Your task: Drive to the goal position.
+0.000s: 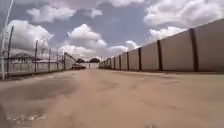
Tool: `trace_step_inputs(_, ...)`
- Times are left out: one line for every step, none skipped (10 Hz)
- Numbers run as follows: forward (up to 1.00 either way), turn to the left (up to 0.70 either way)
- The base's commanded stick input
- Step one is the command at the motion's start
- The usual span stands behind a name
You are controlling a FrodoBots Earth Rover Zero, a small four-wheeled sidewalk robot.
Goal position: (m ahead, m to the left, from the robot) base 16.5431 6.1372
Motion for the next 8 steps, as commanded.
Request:
trace_step_inputs(0.60,0.00)
trace_step_inputs(0.60,0.00)
trace_step_inputs(0.60,0.00)
trace_step_inputs(0.60,0.00)
trace_step_inputs(0.60,0.00)
trace_step_inputs(0.60,0.00)
trace_step_inputs(0.60,0.00)
trace_step_inputs(0.60,0.00)
